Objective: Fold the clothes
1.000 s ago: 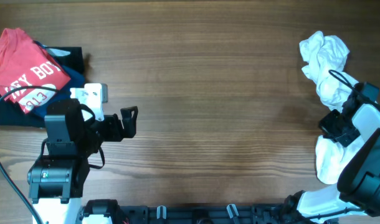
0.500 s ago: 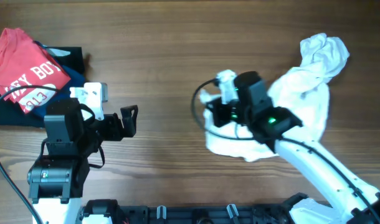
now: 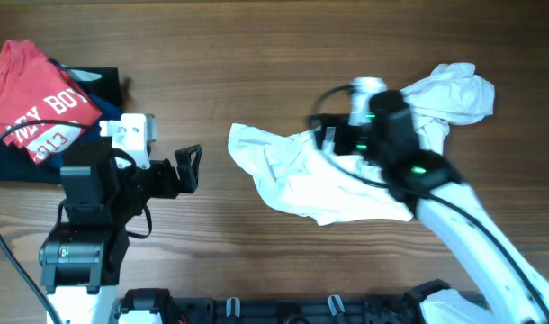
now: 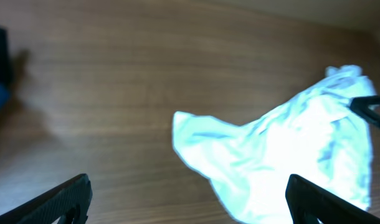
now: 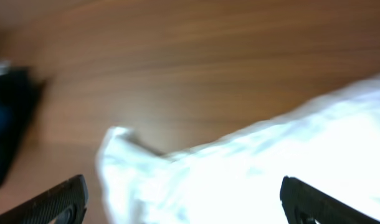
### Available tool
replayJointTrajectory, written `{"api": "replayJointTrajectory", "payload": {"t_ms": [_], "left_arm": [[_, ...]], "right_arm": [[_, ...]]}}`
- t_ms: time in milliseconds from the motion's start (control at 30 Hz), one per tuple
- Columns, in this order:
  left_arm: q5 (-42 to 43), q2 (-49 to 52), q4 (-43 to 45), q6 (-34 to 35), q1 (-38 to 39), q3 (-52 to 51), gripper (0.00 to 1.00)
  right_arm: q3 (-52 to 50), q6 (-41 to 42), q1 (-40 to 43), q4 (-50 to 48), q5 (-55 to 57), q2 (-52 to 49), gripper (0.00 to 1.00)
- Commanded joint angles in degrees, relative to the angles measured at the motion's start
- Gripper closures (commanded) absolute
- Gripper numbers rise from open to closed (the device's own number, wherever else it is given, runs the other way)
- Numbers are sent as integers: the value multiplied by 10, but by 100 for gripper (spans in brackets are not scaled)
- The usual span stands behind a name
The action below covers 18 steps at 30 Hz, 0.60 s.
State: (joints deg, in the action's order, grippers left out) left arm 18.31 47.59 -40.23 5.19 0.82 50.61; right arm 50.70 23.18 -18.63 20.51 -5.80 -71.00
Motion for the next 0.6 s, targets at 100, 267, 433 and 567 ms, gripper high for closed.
{"api": "replayJointTrajectory", "payload": {"t_ms": [100,267,433,567], "left_arm": [[53,115,11,30,46,9,0],[53,310,38,112,141,9,0],[57,476,117,244,208,9,11],[57,535,170,268,254,9,27]], "right_arm": [[1,-3,149,163,75,118,0],[1,-7,175,210,75,119,0],[1,-7,176,222,75,119,0],[1,-7,176,227,75,119,0]]}}
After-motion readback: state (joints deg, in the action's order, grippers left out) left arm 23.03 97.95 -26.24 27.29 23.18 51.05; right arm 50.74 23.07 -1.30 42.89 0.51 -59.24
